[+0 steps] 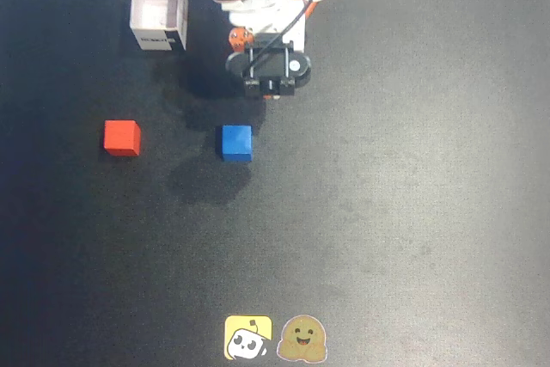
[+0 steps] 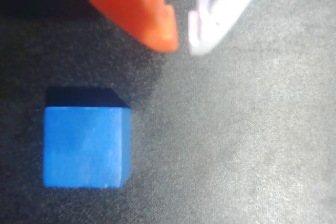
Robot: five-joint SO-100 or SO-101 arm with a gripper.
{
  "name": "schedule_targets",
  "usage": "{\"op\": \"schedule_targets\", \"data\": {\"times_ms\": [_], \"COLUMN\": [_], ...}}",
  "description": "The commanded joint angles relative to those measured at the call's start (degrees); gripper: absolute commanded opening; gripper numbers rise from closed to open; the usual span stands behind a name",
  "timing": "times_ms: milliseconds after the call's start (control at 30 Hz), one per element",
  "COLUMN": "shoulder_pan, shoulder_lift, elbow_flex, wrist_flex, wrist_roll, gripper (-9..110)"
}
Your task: Put the red cube on top of the blue cube.
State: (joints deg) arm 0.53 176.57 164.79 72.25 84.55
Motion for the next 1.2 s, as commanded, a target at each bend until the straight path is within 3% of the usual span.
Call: {"op": "schedule_targets", "data": {"times_ms": [0,1167], "shoulder_pan": [0.1,-0.2], "shoulder_lift": [0.6,0.6], "elbow_flex": [-0.2,-0.4], "wrist_flex": [0.2,-1.1], "wrist_roll": [0.3,0.4], "gripper": [0,0]}}
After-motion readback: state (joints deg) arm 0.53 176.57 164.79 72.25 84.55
